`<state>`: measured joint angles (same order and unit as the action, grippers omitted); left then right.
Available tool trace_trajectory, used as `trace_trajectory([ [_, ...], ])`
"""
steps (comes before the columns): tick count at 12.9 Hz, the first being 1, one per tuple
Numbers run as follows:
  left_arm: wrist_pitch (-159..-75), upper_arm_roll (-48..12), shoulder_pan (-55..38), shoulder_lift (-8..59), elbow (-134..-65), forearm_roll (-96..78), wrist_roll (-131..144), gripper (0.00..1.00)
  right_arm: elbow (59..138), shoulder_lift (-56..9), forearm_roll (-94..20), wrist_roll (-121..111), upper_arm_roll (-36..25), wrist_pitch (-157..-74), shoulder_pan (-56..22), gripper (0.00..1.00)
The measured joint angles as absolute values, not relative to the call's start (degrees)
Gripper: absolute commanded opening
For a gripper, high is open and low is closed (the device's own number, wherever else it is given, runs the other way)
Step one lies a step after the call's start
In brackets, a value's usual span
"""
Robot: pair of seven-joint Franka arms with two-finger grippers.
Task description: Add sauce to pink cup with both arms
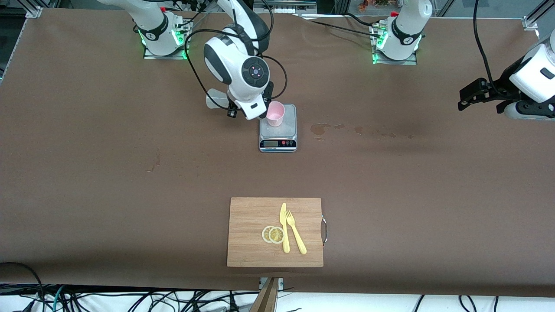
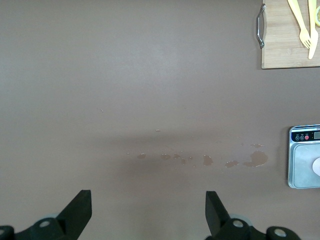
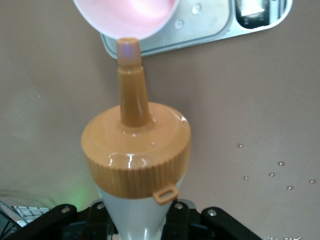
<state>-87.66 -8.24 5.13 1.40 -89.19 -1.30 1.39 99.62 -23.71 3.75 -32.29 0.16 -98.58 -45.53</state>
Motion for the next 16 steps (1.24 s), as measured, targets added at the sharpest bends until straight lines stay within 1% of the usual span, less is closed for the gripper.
trace_trajectory([
  [3,-87.7,-8.2,5.1,1.4,-89.2,-1.3,1.4,1.00,99.7,-24.3,4.4,-31.4,0.3,-98.1,-46.7,0.06],
  [11,-87.5,-8.2,5.1,1.4,-89.2,-1.3,1.4,1.00,99.7,-26.5,6.4,-31.4,0.7,-98.1,-46.8,0.07],
  [16,-87.4,-8.2,5.1,1.4,-89.2,-1.3,1.4,1.00,96.8,-28.6,7.3,-29.9,1.2,-96.2,-47.2,0.06],
])
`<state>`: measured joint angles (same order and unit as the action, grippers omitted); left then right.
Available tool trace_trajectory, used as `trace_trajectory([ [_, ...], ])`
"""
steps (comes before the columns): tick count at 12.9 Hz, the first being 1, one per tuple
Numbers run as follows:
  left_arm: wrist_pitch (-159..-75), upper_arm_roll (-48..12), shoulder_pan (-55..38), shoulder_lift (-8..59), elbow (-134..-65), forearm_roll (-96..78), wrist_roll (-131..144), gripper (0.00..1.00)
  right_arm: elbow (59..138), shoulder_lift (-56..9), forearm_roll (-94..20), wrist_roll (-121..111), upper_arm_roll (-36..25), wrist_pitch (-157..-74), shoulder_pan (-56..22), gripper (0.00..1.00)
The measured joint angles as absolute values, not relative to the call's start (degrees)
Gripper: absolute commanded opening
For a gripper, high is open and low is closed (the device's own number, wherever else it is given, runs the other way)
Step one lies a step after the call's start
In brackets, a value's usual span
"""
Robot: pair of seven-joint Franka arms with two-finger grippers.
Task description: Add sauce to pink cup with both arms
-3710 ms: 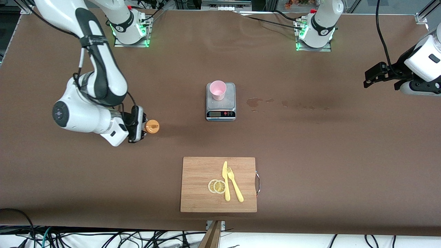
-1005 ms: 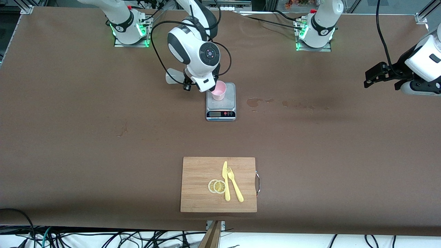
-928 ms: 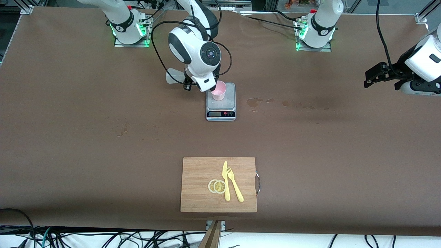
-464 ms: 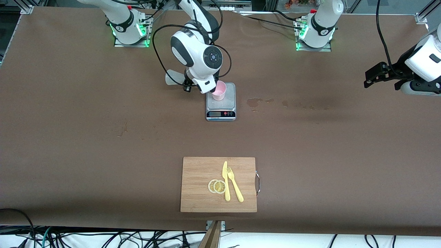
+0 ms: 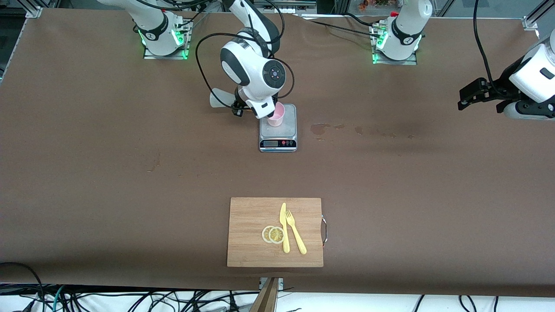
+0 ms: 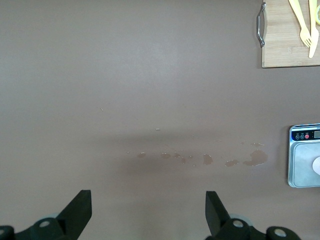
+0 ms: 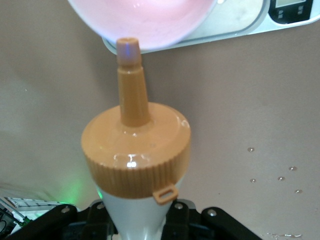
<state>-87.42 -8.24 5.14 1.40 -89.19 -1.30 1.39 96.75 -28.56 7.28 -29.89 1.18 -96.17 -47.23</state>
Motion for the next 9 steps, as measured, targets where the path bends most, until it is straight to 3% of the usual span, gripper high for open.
trace_trajectory([
  [9,-87.4,-8.2,5.1,1.4,-89.2,-1.3,1.4,1.00,87.7,-33.3,8.1,-29.6,1.3,-87.6,-47.6,0.06],
])
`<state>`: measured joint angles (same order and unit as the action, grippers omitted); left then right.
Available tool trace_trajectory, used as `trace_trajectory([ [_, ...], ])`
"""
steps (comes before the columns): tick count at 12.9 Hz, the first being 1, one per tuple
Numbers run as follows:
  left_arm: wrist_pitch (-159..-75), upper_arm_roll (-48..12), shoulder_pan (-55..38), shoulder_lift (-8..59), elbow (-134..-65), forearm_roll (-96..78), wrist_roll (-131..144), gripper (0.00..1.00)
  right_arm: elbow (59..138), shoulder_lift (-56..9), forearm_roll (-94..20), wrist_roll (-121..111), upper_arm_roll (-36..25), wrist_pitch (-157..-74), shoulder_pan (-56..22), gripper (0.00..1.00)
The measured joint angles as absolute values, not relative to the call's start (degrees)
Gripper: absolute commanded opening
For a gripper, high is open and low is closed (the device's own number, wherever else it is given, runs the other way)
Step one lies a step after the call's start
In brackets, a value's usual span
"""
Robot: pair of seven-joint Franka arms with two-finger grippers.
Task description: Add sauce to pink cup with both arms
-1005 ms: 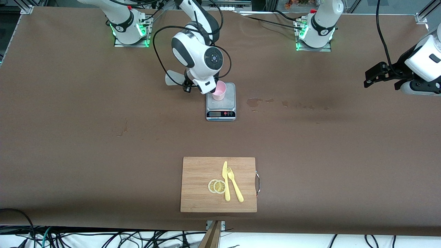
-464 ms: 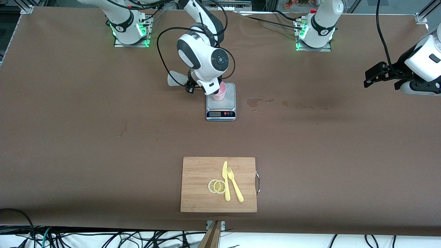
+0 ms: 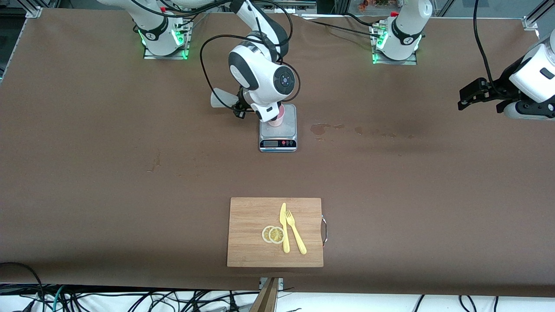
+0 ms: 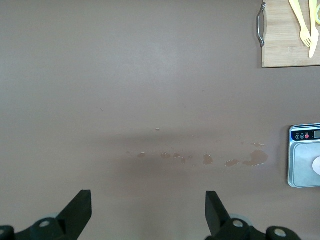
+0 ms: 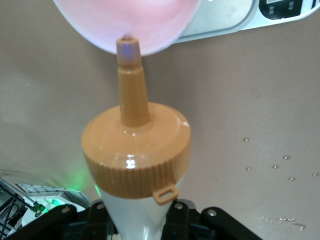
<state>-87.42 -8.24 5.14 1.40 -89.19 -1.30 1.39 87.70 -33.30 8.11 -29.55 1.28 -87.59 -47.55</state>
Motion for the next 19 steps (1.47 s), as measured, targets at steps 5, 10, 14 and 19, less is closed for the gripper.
trace_trajectory([
  [5,-87.4,-8.2,5.1,1.4,-89.2,-1.3,1.4,1.00,82.4,-36.3,8.7,-29.5,1.3,-82.8,-48.2,0.06],
  [10,-87.4,-8.2,5.1,1.4,-89.2,-1.3,1.4,1.00,82.2,-36.8,9.1,-29.5,1.4,-82.2,-48.7,0.06],
  [14,-87.4,-8.2,5.1,1.4,-89.2,-1.3,1.4,1.00,81.9,-36.8,9.6,-29.5,1.3,-82.0,-48.7,0.07],
  [19,-87.4,-8.2,5.1,1.4,-89.2,-1.3,1.4,1.00,80.4,-36.2,9.6,-30.6,1.3,-82.0,-46.7,0.07],
])
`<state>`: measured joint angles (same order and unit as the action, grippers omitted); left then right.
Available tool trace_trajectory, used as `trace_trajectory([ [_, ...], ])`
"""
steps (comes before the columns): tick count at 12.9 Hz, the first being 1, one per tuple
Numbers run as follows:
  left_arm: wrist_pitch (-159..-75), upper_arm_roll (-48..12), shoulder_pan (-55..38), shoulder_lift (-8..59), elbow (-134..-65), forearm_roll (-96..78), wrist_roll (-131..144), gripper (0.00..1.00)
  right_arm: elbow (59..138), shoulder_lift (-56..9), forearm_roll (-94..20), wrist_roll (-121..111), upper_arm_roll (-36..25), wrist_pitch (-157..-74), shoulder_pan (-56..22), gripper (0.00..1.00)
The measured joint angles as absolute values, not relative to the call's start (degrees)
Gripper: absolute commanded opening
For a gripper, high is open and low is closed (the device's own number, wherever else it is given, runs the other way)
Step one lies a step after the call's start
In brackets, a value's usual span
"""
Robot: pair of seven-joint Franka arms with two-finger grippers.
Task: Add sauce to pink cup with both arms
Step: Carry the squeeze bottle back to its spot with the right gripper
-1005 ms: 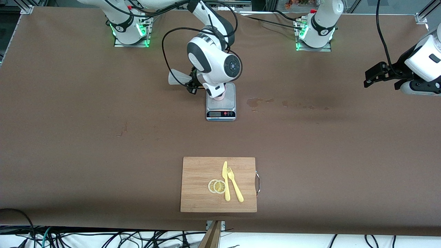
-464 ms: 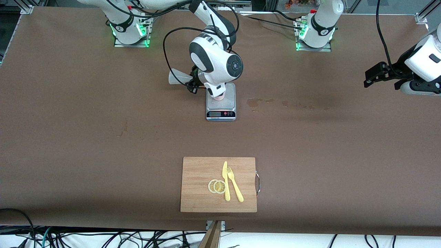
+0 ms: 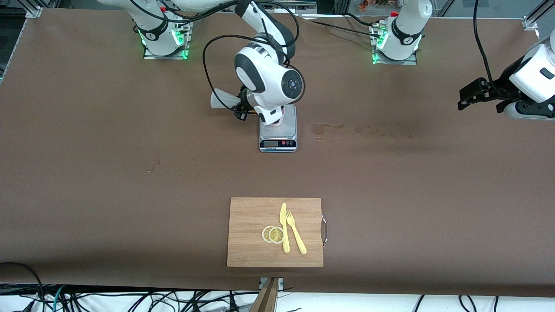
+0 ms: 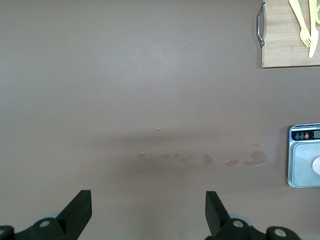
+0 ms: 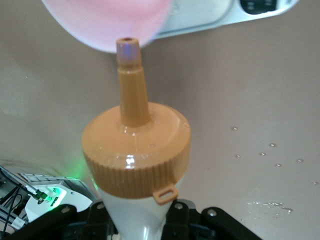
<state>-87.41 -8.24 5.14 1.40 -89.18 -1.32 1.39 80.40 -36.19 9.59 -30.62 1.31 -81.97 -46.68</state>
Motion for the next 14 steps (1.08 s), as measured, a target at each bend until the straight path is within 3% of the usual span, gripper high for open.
trace_trajectory([
  [14,-87.4,-8.3,5.1,1.4,-89.2,-1.3,1.4,1.00,82.1,-25.8,-5.7,-61.5,2.2,-90.8,-18.0,0.07],
])
